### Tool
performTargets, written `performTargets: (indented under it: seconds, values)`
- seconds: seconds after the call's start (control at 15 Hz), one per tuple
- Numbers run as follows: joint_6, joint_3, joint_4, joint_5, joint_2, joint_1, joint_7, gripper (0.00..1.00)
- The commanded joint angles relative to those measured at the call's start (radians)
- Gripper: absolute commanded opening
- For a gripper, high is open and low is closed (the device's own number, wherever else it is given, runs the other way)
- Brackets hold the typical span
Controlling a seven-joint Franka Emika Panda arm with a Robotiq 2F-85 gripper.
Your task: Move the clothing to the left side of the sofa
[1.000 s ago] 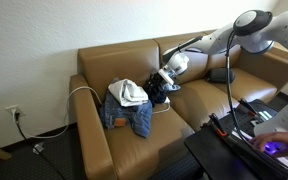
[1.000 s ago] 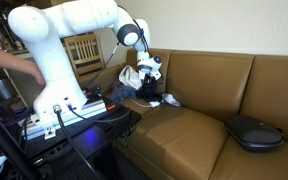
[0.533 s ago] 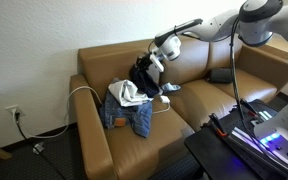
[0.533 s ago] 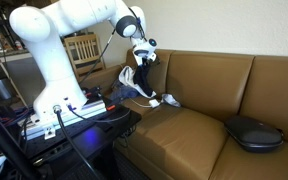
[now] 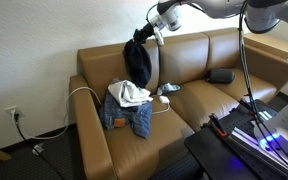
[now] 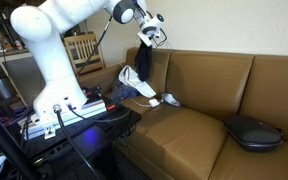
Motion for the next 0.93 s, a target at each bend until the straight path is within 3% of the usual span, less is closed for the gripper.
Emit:
performTargets:
  seconds: [0.0,0.13,0.2,0.4,0.67,0.73,0.87]
  values:
    - [-0.098,-0.019,0.196,0.024,0.061,0.178,-0.110,0.01]
    - [-0.155,-0.015,0.300,0.023,0.095,0.276,-0.157,0.01]
    - [-0.088,-0.004,0.159,0.004,0.041,0.187,-0.095,0.03]
    - [-0.101,-0.010,0.254,0.004,0.077,0.291,-0.108,0.03]
    - [-0.205,-0.041,0.295,-0.016,0.123,0.330,-0.058,0.01]
    - [-0.258,-0.058,0.307,-0.021,0.137,0.346,-0.025,0.23]
    - [-0.320,-0.095,0.338,-0.024,0.190,0.383,0.048,0.33]
